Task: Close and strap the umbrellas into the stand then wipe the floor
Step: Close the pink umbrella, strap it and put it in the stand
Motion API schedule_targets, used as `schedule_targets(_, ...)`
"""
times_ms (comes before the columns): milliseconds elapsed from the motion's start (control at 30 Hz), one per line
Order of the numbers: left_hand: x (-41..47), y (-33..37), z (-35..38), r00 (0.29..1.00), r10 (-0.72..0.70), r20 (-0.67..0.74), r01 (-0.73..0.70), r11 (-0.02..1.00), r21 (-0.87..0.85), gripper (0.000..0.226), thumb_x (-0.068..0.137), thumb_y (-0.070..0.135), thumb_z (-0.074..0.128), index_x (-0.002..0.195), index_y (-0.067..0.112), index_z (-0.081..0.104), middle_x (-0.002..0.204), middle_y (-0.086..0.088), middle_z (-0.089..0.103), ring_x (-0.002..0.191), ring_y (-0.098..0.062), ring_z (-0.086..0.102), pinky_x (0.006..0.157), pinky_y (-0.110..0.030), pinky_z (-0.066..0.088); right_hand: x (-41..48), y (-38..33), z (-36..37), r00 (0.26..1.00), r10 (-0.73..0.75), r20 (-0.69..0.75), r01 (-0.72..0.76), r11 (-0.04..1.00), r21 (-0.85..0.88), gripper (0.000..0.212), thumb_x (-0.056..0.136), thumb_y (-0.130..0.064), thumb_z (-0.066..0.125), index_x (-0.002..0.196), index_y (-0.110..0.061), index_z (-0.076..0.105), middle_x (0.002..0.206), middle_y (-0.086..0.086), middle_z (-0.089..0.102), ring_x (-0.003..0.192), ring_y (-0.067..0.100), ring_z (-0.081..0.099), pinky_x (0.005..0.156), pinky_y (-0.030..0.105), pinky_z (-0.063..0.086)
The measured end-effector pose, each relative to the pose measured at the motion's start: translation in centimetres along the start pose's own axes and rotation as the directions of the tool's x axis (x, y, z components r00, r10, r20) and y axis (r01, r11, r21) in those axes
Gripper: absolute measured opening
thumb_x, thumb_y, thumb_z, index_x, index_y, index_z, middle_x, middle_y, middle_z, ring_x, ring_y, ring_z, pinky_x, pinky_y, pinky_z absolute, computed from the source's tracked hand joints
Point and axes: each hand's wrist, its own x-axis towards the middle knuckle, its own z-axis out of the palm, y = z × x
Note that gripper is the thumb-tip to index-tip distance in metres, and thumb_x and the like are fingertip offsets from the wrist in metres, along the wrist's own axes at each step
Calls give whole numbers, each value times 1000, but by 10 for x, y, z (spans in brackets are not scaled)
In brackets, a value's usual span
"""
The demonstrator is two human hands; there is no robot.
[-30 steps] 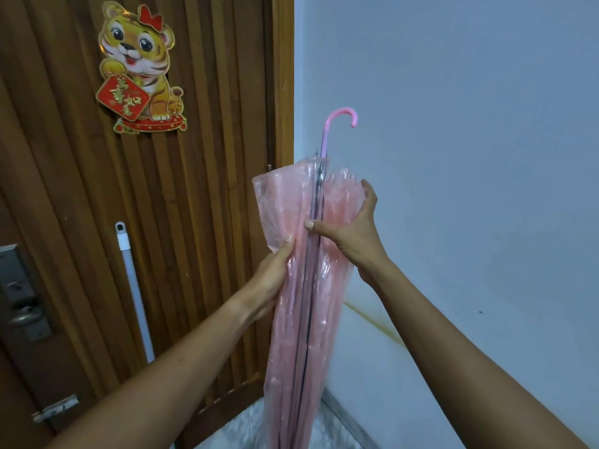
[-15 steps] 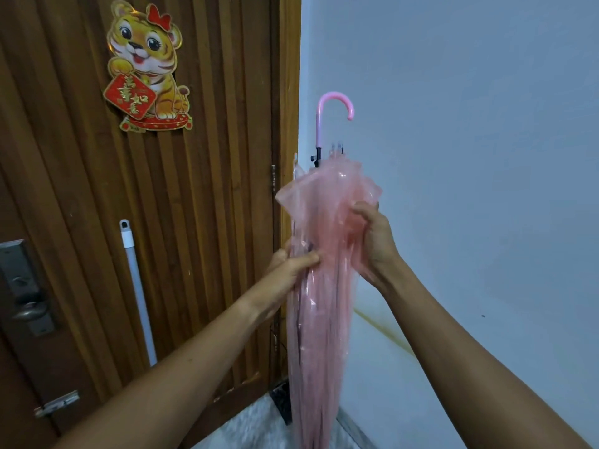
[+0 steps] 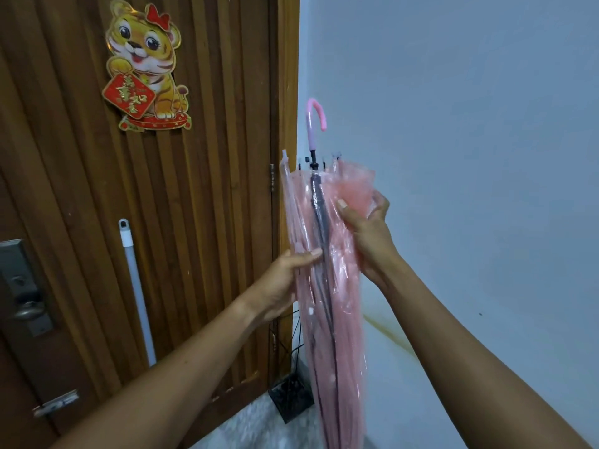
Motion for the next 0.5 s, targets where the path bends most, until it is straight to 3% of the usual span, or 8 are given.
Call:
schedule_targets(133,-1,3,-1,998,-18,-61,13,996,-85,47,101,33,47,140,7,54,130,-18,66,121,-32,64,111,-50,43,1,0,-2,999,3,-53,-6,999,-46,60,90,-26,75,131,-29,32,121,6,64,93,17,70,72,24,57)
schedule_targets(233,-4,3,0,995,1,-99,-11,996,-93,46,107,35,35,139,9,55,112,-12,73,99,-24,72,93,-40,55,0,-3,-1,997,-29,-76,11,974,-228,59,92,-29,74,137,-32,37,112,-2,62,88,10,67,67,15,54)
schedule_targets(300,-4,3,-4,992,9,-124,-18,997,-73,48,107,38,32,139,11,55,109,-12,74,95,-23,73,85,-37,57,0,-4,0,996,-57,-66,35,955,-296,53,95,-22,66,138,-34,38,118,-2,62,98,12,68,81,28,59)
schedule_targets(400,-2,3,-10,988,21,-152,-24,1000,-13,48,107,43,32,139,15,55,119,-15,71,108,-29,70,95,-45,54,-4,-9,8,997,-80,-13,70,932,-356,49,94,-16,49,137,-37,36,126,-7,56,113,18,62,95,44,55)
schedule_targets(500,1,5,-7,982,21,-187,-18,1000,21,46,107,42,32,134,16,59,115,-15,73,106,-29,70,97,-45,53,-10,-14,18,999,-39,37,48,953,-301,63,91,-48,51,147,-33,27,136,-9,47,119,16,56,103,45,49)
